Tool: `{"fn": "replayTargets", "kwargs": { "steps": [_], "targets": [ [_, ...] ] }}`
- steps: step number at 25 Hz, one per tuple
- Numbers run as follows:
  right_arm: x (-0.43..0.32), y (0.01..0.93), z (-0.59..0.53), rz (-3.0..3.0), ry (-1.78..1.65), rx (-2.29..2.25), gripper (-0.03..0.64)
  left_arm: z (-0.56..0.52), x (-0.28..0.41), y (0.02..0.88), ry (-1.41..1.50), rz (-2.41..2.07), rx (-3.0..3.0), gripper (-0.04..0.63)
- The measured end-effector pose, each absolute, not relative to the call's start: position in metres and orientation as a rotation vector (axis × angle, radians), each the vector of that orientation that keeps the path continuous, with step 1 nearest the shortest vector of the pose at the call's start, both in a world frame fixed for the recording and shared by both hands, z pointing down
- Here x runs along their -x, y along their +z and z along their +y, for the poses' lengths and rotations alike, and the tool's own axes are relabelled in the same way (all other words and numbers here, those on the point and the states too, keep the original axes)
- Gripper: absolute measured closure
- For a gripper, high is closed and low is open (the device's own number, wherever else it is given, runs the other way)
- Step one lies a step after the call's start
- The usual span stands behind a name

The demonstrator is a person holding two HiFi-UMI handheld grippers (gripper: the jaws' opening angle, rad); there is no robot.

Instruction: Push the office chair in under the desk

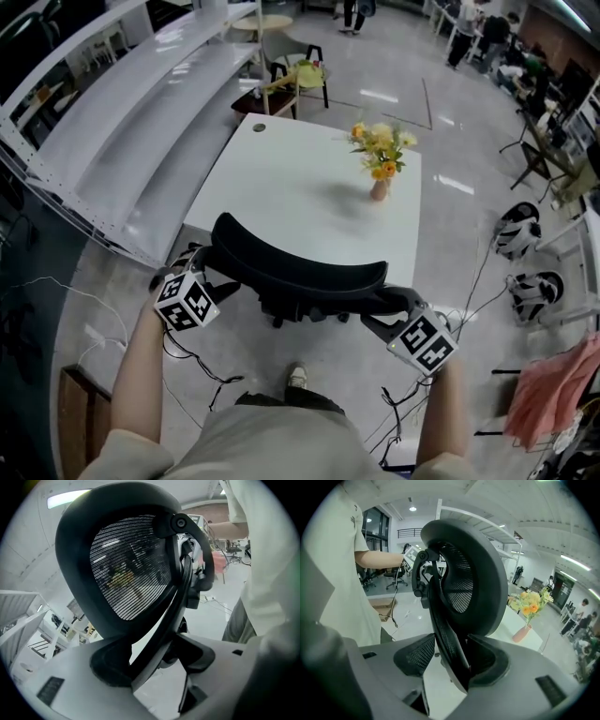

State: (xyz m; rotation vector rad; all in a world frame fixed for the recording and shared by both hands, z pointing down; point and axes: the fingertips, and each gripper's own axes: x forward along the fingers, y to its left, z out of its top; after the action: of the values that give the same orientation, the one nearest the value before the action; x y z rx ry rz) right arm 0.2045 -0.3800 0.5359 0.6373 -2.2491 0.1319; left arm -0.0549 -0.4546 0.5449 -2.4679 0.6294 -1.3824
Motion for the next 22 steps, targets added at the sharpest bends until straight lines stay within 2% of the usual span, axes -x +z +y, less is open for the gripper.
{"fn": "replayTargets", "kwargs": {
  "steps": [22],
  "targets": [
    [-0.214,0.535,-0.414,-2.238,0.145,-0.662,0.392,-0.493,0.045,0.543,-1.391,0.604,2.458,0.298]
  ]
}}
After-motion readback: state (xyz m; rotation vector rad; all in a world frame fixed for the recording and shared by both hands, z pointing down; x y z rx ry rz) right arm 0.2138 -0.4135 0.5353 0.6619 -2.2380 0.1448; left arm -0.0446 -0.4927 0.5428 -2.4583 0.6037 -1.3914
